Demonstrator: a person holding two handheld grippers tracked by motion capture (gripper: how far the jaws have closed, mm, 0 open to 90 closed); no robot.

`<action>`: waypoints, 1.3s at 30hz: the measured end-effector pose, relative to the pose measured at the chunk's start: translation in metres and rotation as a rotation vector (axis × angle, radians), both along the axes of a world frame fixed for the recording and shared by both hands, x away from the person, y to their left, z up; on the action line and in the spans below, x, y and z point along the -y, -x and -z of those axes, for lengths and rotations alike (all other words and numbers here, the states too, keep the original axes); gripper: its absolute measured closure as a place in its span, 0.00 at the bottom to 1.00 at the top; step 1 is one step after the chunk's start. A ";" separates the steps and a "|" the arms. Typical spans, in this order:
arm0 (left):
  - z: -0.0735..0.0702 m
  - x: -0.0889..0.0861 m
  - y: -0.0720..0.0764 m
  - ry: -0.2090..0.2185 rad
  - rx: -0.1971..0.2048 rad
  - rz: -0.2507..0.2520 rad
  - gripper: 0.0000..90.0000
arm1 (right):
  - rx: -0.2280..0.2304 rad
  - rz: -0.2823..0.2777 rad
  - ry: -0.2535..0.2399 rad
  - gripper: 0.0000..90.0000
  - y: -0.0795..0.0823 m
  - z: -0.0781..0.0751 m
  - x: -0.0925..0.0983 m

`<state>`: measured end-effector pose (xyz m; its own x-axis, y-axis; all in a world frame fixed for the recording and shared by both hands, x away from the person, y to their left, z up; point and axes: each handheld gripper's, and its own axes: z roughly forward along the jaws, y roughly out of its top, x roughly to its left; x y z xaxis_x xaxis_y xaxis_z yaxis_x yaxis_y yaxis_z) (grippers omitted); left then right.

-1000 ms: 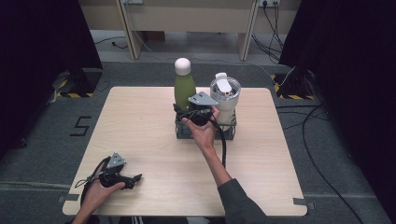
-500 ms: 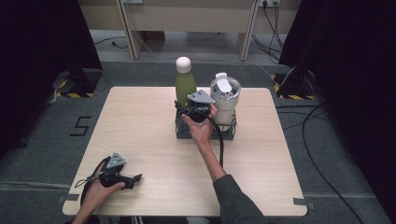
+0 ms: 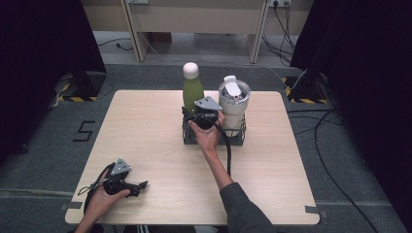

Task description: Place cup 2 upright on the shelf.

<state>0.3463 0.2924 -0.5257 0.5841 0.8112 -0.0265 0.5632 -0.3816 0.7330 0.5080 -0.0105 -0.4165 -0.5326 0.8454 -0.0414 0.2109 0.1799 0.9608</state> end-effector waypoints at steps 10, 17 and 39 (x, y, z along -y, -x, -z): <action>0.000 0.000 0.000 0.001 0.001 -0.001 0.03 | -0.014 0.010 0.005 0.23 -0.002 0.012 -0.001; 0.000 0.000 0.000 0.001 0.001 -0.001 0.03 | -0.034 0.014 -0.002 0.23 -0.002 0.021 -0.001; 0.000 0.000 0.000 -0.003 0.001 0.003 0.03 | -0.020 0.029 -0.029 0.21 0.000 0.035 0.007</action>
<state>0.3461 0.2925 -0.5257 0.5867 0.8095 -0.0234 0.5616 -0.3858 0.7320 0.5083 -0.0171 -0.4519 -0.5084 0.8611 -0.0061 0.2344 0.1452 0.9612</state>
